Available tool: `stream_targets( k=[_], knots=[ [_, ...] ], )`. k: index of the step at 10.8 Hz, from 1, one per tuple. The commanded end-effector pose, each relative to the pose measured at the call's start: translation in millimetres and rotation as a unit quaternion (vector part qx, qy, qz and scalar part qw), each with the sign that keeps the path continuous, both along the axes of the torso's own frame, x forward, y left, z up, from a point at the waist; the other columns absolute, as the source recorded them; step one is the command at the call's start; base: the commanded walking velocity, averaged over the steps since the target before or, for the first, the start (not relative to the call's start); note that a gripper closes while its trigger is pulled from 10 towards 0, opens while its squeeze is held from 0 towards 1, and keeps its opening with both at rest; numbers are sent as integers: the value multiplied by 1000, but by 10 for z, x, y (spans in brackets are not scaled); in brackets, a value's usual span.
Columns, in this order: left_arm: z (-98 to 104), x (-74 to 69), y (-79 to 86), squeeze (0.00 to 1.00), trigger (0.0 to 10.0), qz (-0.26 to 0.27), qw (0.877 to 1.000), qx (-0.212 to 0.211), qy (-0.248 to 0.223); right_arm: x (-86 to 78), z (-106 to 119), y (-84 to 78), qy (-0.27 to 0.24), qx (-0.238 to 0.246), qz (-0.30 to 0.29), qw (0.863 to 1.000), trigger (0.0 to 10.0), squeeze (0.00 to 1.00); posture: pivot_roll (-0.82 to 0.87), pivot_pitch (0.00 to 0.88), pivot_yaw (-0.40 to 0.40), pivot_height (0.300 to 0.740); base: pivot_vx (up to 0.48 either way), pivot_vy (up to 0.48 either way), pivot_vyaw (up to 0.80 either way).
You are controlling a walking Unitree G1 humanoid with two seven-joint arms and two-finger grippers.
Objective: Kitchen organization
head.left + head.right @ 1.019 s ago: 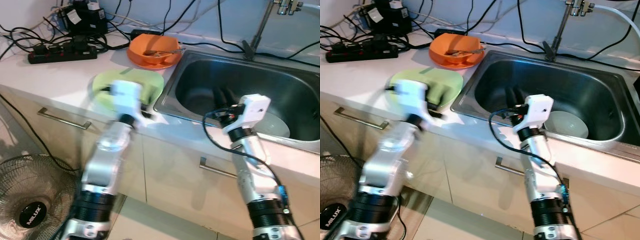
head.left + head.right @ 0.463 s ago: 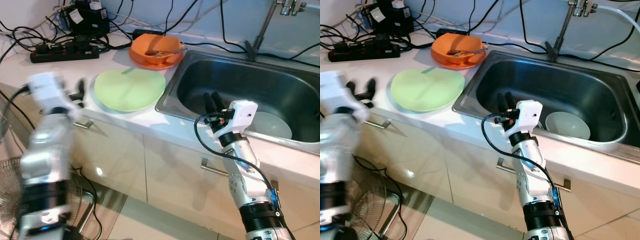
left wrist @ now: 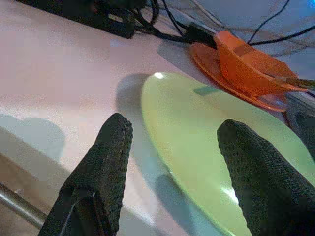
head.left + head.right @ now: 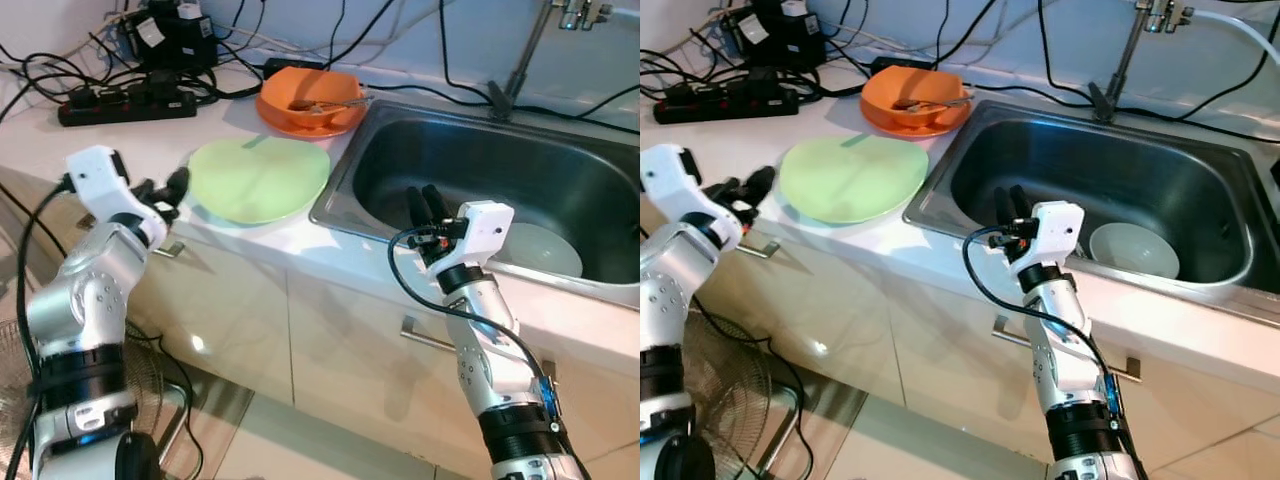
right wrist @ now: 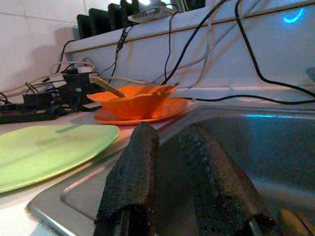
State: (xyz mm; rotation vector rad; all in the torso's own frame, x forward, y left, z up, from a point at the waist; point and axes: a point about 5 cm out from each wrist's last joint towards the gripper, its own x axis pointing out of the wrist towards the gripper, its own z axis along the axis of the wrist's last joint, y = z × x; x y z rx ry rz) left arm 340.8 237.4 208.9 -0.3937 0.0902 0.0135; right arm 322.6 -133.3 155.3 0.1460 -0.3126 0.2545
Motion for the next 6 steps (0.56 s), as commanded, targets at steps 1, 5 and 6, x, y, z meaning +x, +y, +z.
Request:
stream_targets(
  k=[1,5,6],
  knots=[
    [38,11,20,0,10000,-2,1000,-19,5,15,-6,-21,4,-6,-6,1000,10000,0,235,77,9,740,0,0,0],
    [-67,36,-65,0,10000,-16,994,-91,55,22,-1,-37,6,-11,-7,1000,10000,0,228,81,9,740,0,0,0],
    [-76,36,-79,0,10000,-18,993,-98,59,22,1,-39,6,-12,-8,1000,10000,0,228,82,9,740,0,0,0]
  ],
)
